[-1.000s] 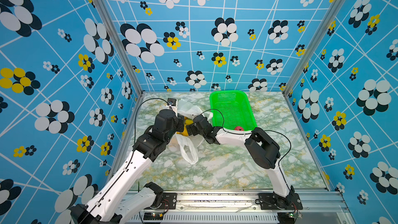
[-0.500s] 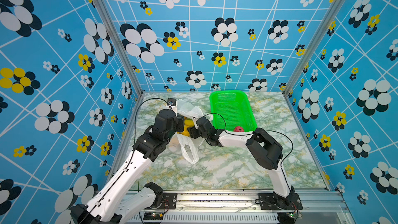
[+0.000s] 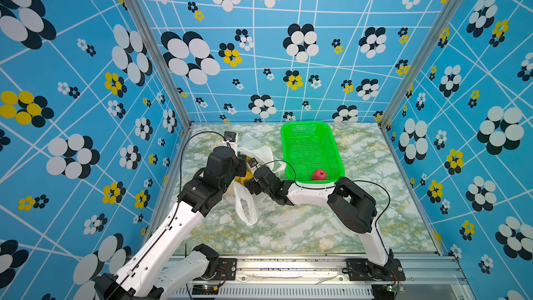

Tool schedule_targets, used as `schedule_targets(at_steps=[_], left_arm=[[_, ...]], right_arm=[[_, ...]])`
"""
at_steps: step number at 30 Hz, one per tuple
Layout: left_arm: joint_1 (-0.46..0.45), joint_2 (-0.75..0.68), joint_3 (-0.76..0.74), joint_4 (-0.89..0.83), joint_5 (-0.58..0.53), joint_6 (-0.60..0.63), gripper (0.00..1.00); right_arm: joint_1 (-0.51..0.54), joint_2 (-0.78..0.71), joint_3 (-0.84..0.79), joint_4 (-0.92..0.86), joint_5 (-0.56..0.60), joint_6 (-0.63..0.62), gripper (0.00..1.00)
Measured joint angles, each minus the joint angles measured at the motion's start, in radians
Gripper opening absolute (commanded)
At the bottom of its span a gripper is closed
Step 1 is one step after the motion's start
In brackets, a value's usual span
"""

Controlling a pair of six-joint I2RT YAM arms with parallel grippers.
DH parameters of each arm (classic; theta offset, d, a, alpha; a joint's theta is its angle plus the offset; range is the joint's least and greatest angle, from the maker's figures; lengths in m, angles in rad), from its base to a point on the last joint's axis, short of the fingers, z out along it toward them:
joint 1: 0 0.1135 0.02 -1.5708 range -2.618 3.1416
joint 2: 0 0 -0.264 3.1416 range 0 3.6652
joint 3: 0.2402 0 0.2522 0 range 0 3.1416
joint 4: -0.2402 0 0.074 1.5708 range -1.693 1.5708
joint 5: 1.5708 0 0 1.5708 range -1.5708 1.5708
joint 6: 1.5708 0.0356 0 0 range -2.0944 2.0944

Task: Untie the knot of the plastic bag and take out the fruit
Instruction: 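Reach the right gripper down into the bag toward the wrinkled yellow fruit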

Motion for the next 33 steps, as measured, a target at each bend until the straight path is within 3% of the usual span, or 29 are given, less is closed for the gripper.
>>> schedule_targets(at_steps=[12, 16, 22, 25, 27, 33], left_arm=[[0.0, 0.0, 0.0, 0.0, 0.013, 0.0, 0.0], [0.001, 0.0, 0.0, 0.0, 0.014, 0.0, 0.0], [0.002, 0.0, 0.0, 0.0, 0.014, 0.0, 0.0], [0.002, 0.0, 0.0, 0.0, 0.014, 0.0, 0.0], [0.002, 0.0, 0.0, 0.0, 0.014, 0.0, 0.0], [0.002, 0.0, 0.0, 0.0, 0.01, 0.0, 0.0]], right_arm=[[-0.063, 0.152, 0.27, -0.103, 0.005, 0.002, 0.99], [-0.069, 0.204, 0.37, -0.172, -0.034, 0.024, 0.99], [-0.089, 0.209, 0.379, -0.187, -0.117, 0.038, 0.96], [-0.091, 0.206, 0.364, -0.179, -0.146, 0.047, 0.84], [-0.089, 0.183, 0.315, -0.143, -0.148, 0.051, 0.83], [-0.014, -0.024, -0.043, 0.027, -0.046, 0.031, 0.76]])
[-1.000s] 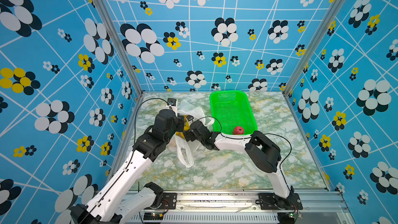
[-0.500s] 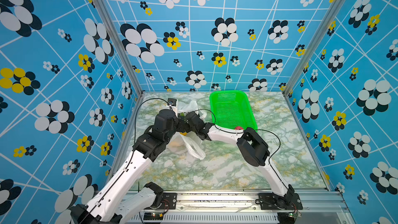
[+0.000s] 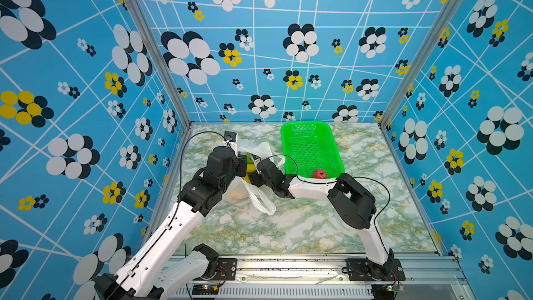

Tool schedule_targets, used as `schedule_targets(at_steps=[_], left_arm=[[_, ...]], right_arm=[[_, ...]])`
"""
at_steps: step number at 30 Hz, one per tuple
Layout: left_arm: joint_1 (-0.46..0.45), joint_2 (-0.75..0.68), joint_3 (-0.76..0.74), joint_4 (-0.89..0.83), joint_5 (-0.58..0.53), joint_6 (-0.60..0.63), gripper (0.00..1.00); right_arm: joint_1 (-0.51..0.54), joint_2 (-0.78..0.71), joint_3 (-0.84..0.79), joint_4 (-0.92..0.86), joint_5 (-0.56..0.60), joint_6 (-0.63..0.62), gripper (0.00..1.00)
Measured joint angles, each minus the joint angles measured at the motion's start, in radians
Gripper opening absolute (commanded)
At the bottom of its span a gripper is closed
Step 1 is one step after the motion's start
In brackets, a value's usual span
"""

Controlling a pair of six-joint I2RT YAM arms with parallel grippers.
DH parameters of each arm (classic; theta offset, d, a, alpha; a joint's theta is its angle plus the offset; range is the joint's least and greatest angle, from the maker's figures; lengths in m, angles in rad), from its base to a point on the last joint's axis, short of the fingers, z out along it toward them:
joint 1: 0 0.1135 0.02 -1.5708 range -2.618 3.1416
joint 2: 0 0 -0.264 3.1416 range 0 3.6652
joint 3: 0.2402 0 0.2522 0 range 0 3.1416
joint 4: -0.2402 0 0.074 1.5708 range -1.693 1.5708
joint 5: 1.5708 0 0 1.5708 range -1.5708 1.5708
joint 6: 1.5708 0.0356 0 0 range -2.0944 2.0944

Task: Untie the knot of the plastic bag and take out the fruit
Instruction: 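Reach the right gripper down into the bag toward the wrinkled yellow fruit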

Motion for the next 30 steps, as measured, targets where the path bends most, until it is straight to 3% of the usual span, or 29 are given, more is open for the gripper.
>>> schedule_targets(at_steps=[10, 14, 17, 21, 30], left_arm=[[0.005, -0.03, 0.0, 0.004, 0.042, 0.001, 0.0], [0.005, -0.053, -0.004, 0.008, 0.066, 0.0, 0.0], [0.005, -0.06, -0.007, 0.008, 0.077, 0.001, 0.0], [0.005, -0.062, -0.012, 0.01, 0.087, 0.001, 0.0], [0.005, -0.062, -0.012, 0.011, 0.097, 0.001, 0.0]], right_arm=[[0.205, -0.008, -0.009, 0.001, 0.013, 0.019, 0.72], [0.253, 0.04, 0.073, -0.037, 0.02, 0.053, 0.8], [0.255, 0.064, 0.121, -0.075, 0.066, 0.063, 0.92], [0.23, 0.08, 0.148, -0.125, 0.131, 0.061, 0.98], [0.118, 0.081, 0.147, -0.189, 0.179, 0.058, 0.98]])
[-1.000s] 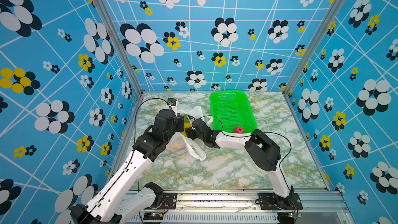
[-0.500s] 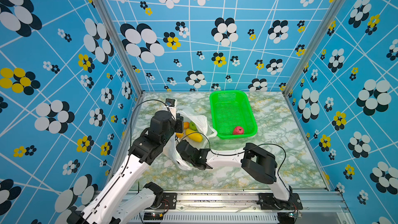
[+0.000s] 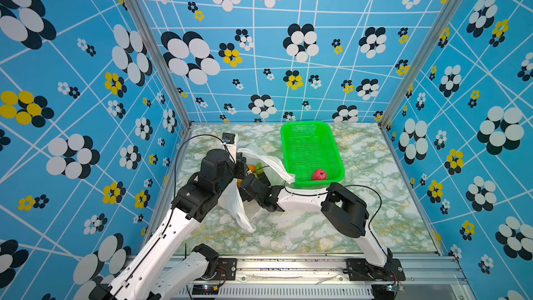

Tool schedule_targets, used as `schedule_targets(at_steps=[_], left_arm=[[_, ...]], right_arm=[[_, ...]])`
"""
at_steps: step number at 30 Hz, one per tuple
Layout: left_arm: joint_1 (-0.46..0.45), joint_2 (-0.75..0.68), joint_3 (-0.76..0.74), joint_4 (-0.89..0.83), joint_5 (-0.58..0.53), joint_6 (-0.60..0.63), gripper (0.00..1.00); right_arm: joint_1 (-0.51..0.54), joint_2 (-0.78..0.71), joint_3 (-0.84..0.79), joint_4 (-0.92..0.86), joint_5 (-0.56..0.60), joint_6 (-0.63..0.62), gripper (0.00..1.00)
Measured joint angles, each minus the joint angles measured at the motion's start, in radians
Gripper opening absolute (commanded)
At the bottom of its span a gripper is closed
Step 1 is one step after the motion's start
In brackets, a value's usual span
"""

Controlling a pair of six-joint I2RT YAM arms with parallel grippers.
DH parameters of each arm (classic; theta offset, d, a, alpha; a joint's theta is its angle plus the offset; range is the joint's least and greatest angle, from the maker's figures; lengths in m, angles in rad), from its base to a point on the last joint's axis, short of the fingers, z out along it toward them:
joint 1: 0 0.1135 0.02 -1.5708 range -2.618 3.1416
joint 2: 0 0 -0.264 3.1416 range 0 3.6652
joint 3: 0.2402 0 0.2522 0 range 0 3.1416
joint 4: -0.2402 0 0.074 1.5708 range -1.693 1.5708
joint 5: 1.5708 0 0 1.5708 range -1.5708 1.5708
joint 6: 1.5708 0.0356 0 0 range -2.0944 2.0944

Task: Untie the knot of the plastic bag and take out the fruit
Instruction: 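Reach the right gripper down into the bag toward the wrinkled yellow fruit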

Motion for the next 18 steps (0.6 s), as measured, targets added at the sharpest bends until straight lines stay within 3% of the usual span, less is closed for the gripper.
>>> schedule_targets(at_steps=[8, 18], left_arm=[[0.0, 0.0, 0.0, 0.0, 0.001, 0.0, 0.0], [0.0, 0.0, 0.0, 0.0, 0.001, 0.0, 0.0]], right_arm=[[-0.016, 0.003, -0.016, 0.006, -0.016, -0.004, 0.86], [-0.027, -0.009, -0.069, 0.077, -0.068, -0.004, 0.9]])
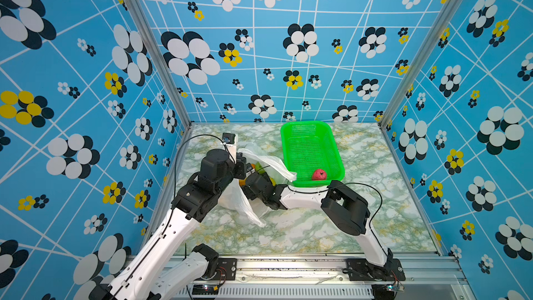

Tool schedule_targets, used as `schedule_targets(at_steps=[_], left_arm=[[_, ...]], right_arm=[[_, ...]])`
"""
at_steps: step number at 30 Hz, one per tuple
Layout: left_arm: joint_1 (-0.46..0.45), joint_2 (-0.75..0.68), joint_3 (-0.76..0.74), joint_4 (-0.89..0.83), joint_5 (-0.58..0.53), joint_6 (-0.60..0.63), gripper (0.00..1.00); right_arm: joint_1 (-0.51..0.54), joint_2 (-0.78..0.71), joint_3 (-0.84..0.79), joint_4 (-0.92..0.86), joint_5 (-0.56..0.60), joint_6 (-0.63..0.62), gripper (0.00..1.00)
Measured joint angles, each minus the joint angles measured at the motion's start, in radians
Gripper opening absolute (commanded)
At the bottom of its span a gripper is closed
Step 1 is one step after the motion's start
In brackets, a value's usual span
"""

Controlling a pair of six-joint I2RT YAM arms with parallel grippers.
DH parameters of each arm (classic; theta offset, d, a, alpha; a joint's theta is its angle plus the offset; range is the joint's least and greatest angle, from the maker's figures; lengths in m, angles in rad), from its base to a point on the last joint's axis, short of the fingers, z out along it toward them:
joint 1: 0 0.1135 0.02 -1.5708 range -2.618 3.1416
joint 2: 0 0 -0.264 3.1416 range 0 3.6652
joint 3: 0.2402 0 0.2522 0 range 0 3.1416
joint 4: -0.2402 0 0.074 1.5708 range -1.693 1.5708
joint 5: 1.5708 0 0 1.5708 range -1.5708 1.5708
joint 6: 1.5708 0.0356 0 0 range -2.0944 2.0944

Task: Untie the knot of the plastic bag and take out the fruit
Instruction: 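Reach the right gripper down into the bag toward the wrinkled yellow fruit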

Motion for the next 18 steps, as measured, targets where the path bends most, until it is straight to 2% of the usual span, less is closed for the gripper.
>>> schedule_targets(at_steps=[10, 14, 16, 18], left_arm=[[0.0, 0.0, 0.0, 0.0, 0.0, 0.0, 0.0], [0.0, 0.0, 0.0, 0.0, 0.0, 0.0, 0.0], [0.0, 0.0, 0.0, 0.0, 0.0, 0.0, 0.0], [0.0, 0.0, 0.0, 0.0, 0.0, 0.0, 0.0]], right_arm=[[0.026, -0.075, -0.088, 0.008, -0.046, -0.01, 0.67], [0.042, -0.076, -0.089, 0.004, -0.051, -0.01, 0.53], [0.042, -0.076, -0.089, 0.003, -0.055, -0.006, 0.52], [0.042, -0.075, -0.088, 0.003, -0.059, -0.003, 0.59]])
